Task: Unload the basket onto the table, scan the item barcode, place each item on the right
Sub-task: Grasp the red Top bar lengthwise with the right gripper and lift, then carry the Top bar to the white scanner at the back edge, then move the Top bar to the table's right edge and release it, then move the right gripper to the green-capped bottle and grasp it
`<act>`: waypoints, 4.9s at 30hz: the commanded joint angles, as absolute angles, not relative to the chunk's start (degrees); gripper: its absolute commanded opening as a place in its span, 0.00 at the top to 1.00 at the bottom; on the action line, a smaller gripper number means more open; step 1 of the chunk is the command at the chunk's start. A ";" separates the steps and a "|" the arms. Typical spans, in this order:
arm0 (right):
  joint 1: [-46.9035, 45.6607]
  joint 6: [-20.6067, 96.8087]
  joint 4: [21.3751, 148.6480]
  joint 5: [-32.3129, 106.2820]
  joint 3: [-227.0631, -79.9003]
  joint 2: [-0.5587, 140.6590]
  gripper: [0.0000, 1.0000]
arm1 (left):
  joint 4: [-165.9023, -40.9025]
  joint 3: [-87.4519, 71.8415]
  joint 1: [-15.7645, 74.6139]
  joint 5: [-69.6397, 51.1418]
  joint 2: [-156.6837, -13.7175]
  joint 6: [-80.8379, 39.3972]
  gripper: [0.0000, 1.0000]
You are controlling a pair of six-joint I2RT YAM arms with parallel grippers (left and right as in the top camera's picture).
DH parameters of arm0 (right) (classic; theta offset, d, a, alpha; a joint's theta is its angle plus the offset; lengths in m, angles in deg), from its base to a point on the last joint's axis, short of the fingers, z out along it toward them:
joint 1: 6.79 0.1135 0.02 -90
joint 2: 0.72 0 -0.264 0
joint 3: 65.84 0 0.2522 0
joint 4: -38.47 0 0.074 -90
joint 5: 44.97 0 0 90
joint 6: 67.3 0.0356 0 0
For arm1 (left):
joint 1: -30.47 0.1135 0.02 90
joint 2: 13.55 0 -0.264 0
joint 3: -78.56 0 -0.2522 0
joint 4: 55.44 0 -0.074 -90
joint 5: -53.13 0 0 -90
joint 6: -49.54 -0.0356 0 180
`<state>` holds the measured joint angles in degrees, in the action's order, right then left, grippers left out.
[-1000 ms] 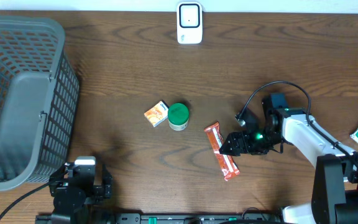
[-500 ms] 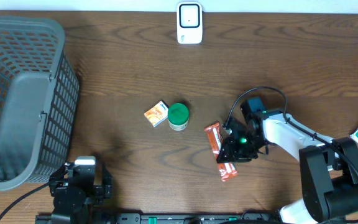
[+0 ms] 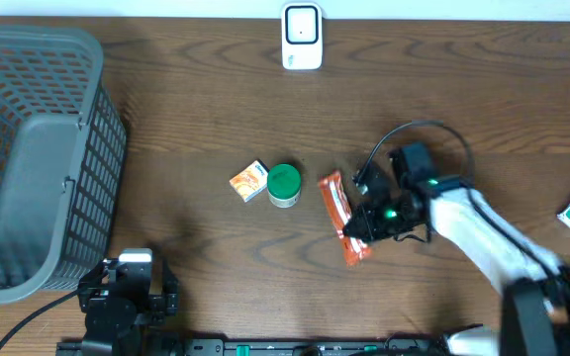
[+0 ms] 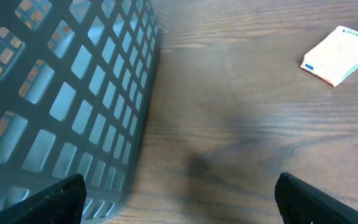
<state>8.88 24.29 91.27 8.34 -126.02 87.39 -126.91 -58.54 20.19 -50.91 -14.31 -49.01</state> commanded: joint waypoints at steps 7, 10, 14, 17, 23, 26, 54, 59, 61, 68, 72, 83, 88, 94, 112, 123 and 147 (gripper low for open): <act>9.33 13.62 100.63 -7.09 -128.77 57.34 0.99 | -126.98 -58.45 20.43 -51.00 -14.22 -48.27 0.05; 9.33 14.60 102.81 -9.32 -128.77 51.77 0.99 | -126.98 -58.45 20.43 -51.00 -14.22 -48.27 0.05; 9.33 18.06 103.47 -9.30 -128.77 50.70 0.99 | -126.98 -58.45 20.43 -51.00 -14.22 -48.27 0.05; 9.33 18.41 103.99 -9.32 -128.77 51.99 0.99 | -126.98 -58.45 20.43 -51.00 -14.22 -48.27 0.05; 9.33 18.41 104.04 -9.06 -128.77 55.40 0.99 | -126.98 -58.45 20.43 -51.00 -14.22 -48.27 0.05; 9.40 22.17 100.21 -1.98 -128.77 57.30 0.99 | -126.98 -58.45 20.43 -51.00 -14.22 -48.27 0.05; 19.69 3.26 69.79 91.92 -200.46 137.34 0.99 | -126.98 -58.45 20.43 -51.00 -14.22 -48.27 0.05; 20.79 -12.39 56.87 97.45 -200.46 144.62 0.99 | -126.98 -58.45 20.43 -51.00 -14.22 -48.27 0.05; 21.64 -15.89 56.26 98.15 -200.46 145.99 0.99 | -127.00 -58.45 20.43 -51.00 -14.22 -48.27 0.05; 23.65 -21.83 56.30 98.13 -200.46 146.54 0.99 | -126.98 -58.45 20.43 -51.00 -14.22 -48.27 0.05; 23.52 -25.04 56.13 100.84 -200.46 146.25 0.99 | -126.98 -58.45 20.43 -51.00 -14.22 -48.27 0.05; 21.40 -20.58 70.14 104.27 -200.46 128.70 0.99 | -126.98 -58.45 20.43 -51.00 -14.22 -48.27 0.05; 12.68 2.89 96.13 100.99 -200.46 117.75 0.99 | -126.98 -58.45 20.43 -51.00 -14.22 -48.27 0.05; -5.05 25.45 118.59 86.04 -199.61 114.93 0.99 | -127.00 -58.45 20.43 -51.00 -14.22 -48.27 0.05; -40.30 35.94 101.24 69.26 -166.34 115.20 0.96 | -126.98 -58.45 20.43 -51.00 -14.22 -48.27 0.05; -35.78 36.99 111.36 40.86 -183.87 103.26 0.01 | -126.98 -58.45 20.43 -51.00 -14.22 -48.27 0.05; 28.68 30.10 116.78 32.91 -183.33 113.05 0.01 | -126.98 -58.45 20.43 -51.00 -14.22 -48.27 0.05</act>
<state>26.75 31.57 116.08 32.43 -183.39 109.88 -126.95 -58.54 20.19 -50.89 -14.37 -49.01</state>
